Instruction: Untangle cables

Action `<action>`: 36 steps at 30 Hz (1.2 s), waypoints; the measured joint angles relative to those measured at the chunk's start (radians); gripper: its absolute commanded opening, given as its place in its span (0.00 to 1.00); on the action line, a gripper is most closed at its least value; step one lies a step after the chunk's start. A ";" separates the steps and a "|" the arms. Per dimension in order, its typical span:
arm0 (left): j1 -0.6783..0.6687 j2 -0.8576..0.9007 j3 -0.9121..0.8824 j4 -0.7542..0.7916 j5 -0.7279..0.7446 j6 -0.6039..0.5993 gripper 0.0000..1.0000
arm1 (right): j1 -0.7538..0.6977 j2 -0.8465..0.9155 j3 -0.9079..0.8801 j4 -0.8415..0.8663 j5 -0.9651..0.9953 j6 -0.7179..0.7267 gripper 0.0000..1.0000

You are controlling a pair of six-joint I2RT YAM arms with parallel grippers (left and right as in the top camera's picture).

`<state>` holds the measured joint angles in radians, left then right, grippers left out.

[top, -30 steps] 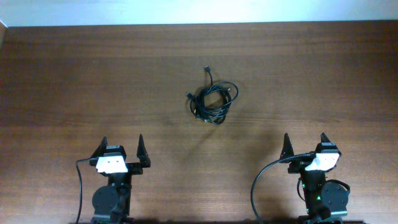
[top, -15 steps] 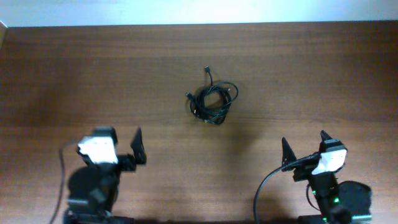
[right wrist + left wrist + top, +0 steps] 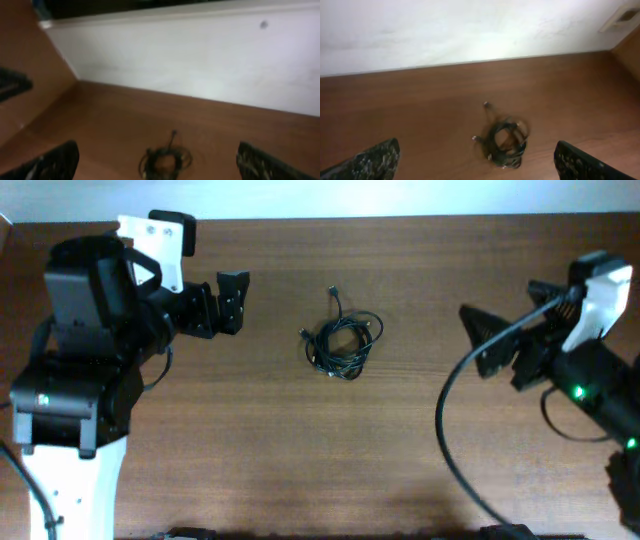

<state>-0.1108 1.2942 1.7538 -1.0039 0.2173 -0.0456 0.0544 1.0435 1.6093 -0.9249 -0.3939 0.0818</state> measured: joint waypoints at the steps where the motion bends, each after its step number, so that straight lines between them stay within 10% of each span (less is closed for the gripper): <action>1: -0.020 0.024 0.016 -0.029 -0.052 0.000 0.99 | 0.000 0.089 0.107 -0.104 0.069 -0.032 0.99; 6: -0.085 0.261 0.102 -0.050 -0.211 -0.032 0.99 | 0.000 0.400 0.387 -0.354 0.236 -0.080 1.00; 15: -0.126 0.845 0.112 -0.071 0.047 -0.087 0.99 | 0.000 0.430 0.410 -0.417 0.304 -0.021 0.91; 24: -0.203 1.027 0.113 -0.177 0.033 -0.550 0.99 | 0.000 0.430 0.410 -0.452 0.304 0.023 0.91; 26: -0.267 1.027 0.113 -0.153 0.033 -0.569 0.00 | 0.000 0.430 0.410 -0.460 0.304 0.023 0.91; 32: -0.361 1.027 0.113 -0.133 -0.015 -0.539 0.00 | 0.000 0.430 0.409 -0.468 0.307 0.024 0.87; 36: -0.353 1.002 0.369 -0.394 -0.005 -0.396 0.00 | 0.000 0.430 0.407 -0.474 0.312 0.023 0.75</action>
<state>-0.4641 2.2959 2.1227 -1.3975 0.2119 -0.4412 0.0544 1.4738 2.0167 -1.3987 -0.0822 0.1051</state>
